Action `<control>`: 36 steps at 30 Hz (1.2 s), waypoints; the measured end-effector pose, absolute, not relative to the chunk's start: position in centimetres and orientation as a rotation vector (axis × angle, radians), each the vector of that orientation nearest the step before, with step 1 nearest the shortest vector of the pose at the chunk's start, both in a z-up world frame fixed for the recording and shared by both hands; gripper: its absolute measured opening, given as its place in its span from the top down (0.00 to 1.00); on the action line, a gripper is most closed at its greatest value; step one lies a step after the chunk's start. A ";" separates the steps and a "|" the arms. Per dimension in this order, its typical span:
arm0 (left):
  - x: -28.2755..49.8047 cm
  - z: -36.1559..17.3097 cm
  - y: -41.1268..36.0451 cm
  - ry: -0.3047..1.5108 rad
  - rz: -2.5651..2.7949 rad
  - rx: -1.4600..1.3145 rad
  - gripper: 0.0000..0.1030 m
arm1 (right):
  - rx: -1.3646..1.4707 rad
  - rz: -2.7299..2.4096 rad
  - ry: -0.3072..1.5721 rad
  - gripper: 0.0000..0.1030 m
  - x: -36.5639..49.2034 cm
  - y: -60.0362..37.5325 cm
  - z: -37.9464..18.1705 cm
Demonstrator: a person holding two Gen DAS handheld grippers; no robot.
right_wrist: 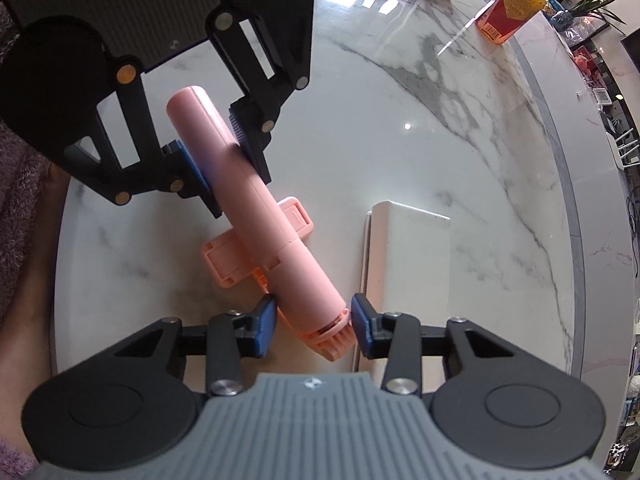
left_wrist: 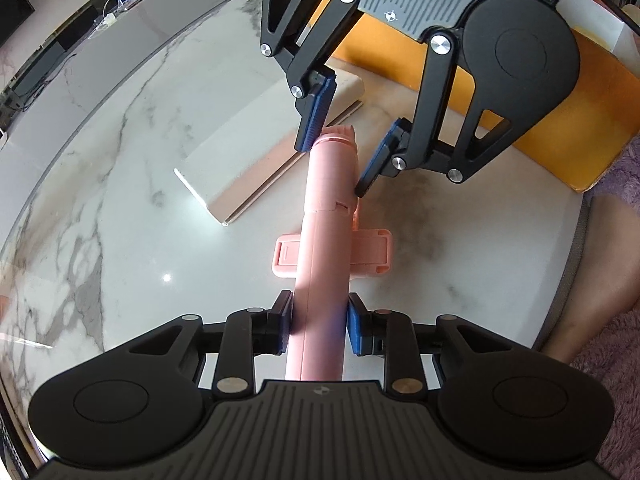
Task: Organize objects
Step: 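Carry the pink tube into the orange box with the left tool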
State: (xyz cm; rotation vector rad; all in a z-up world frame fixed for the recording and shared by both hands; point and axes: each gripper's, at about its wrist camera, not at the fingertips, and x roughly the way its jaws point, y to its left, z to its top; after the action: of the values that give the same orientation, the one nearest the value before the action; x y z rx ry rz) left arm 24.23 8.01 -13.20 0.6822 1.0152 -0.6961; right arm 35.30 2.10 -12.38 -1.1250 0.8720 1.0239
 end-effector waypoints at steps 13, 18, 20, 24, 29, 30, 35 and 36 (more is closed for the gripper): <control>21.1 -6.1 5.7 0.836 -0.725 0.838 0.69 | -1.141 0.977 0.764 0.63 32.4 -0.4 -5.3; 20.7 -2.1 2.0 0.714 -0.771 0.925 0.69 | -1.156 0.891 0.731 0.64 31.2 -3.9 -0.4; 20.7 -1.3 -0.1 0.671 -0.795 0.956 0.69 | -1.161 0.839 0.736 0.65 30.7 -5.9 1.0; 21.7 -2.0 -5.5 0.597 -0.881 1.019 0.69 | -1.169 0.736 0.786 0.66 29.7 -10.5 2.2; 23.4 -4.8 -11.3 0.553 -0.996 1.086 0.69 | -1.137 0.631 0.879 0.67 29.0 -16.4 1.4; 23.6 -5.5 -12.2 0.552 -1.012 1.099 0.69 | -1.126 0.614 0.894 0.67 29.1 -17.4 1.0; 25.7 -9.1 -15.0 0.563 -1.072 1.210 0.69 | -1.076 0.593 0.962 0.68 29.9 -20.5 -1.6; 26.2 -9.7 -15.2 0.578 -1.083 1.227 0.69 | -1.073 0.598 0.972 0.69 30.3 -20.8 -2.2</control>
State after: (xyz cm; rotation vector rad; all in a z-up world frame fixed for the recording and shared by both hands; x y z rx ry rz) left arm 26.16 -15.18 -9.73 1.2270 0.5779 -1.0828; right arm 30.30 -20.76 -2.21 -1.0726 0.9716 0.5982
